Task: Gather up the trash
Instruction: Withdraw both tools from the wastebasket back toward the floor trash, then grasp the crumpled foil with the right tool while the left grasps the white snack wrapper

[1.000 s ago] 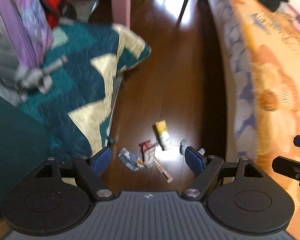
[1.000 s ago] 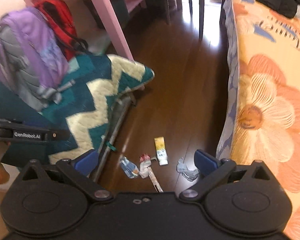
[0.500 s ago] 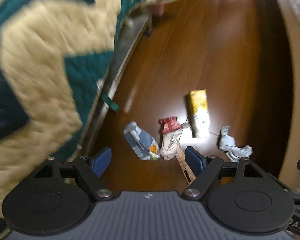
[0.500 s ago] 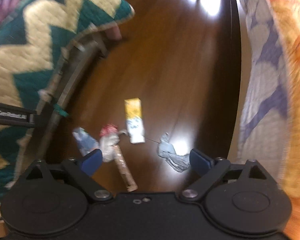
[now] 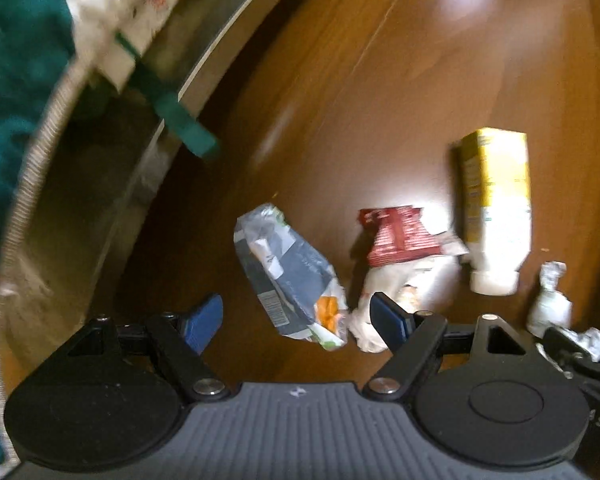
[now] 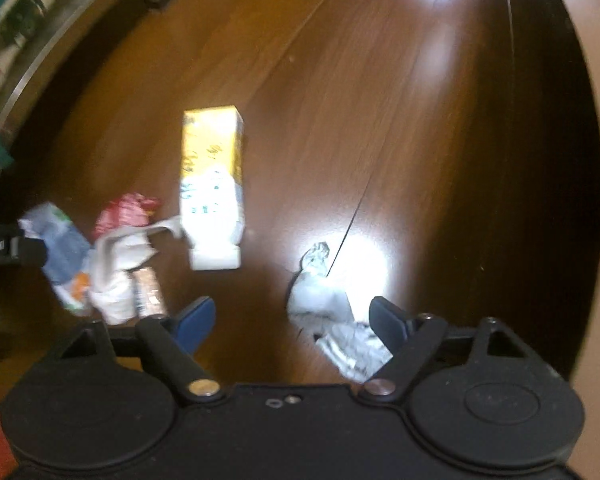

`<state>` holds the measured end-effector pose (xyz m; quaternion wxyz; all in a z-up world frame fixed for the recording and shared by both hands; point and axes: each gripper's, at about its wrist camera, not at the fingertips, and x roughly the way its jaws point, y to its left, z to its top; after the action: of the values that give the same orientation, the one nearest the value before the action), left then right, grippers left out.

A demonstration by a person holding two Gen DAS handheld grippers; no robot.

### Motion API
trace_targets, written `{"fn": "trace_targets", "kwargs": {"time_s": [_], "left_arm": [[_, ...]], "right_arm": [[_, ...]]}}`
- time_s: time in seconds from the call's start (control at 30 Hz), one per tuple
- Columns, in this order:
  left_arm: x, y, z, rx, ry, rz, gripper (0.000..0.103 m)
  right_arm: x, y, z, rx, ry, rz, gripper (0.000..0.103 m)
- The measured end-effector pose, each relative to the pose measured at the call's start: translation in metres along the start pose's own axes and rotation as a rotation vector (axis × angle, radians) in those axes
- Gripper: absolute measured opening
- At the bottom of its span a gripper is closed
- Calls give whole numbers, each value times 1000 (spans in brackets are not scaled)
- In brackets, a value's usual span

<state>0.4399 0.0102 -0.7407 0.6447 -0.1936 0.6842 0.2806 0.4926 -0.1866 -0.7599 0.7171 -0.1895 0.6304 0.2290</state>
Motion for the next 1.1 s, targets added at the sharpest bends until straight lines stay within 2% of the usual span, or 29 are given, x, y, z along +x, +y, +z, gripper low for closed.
{"fn": "trace_targets", "kwargs": {"time_s": [0.2, 0.27, 0.33, 0.37, 0.47, 0.53, 0.6, 0.67, 0.73, 0.8, 0.87, 1.0, 1.1], "left_arm": [[39, 6, -2, -47, 42, 0, 79], [47, 7, -1, -54, 49, -16, 75], [55, 7, 1, -56, 56, -30, 64], [57, 7, 2, -60, 61, -39, 63], [66, 10, 5, -84, 77, -64, 49], [70, 14, 7, -104, 92, -79, 36], [72, 16, 8, -112, 105, -104, 31], [76, 16, 7, -90, 101, -108, 25], [73, 13, 6, -65, 95, -107, 12], [68, 11, 5, -44, 85, -103, 12], [57, 10, 2, -22, 78, -99, 6], [36, 12, -3, 9, 83, -107, 5], [10, 16, -9, 25, 77, -118, 5]], "right_arm": [[41, -3, -7, -36, 12, -35, 79], [52, -3, -11, -48, 17, -42, 77], [61, -2, -13, -59, 22, -51, 74], [64, -2, -14, -60, 24, -50, 73], [72, -3, -18, -60, 25, -56, 62], [73, -3, -20, -54, 22, -65, 50], [74, -3, -22, -39, 22, -65, 50], [72, -5, -20, -25, 20, -64, 49], [71, -8, -20, -1, 24, -57, 48], [68, -11, -23, 43, 24, -41, 47], [60, -12, -25, 93, 26, -43, 47], [28, -12, -32, 198, 13, -18, 46], [-3, -5, -40, 225, 8, -1, 46]]}}
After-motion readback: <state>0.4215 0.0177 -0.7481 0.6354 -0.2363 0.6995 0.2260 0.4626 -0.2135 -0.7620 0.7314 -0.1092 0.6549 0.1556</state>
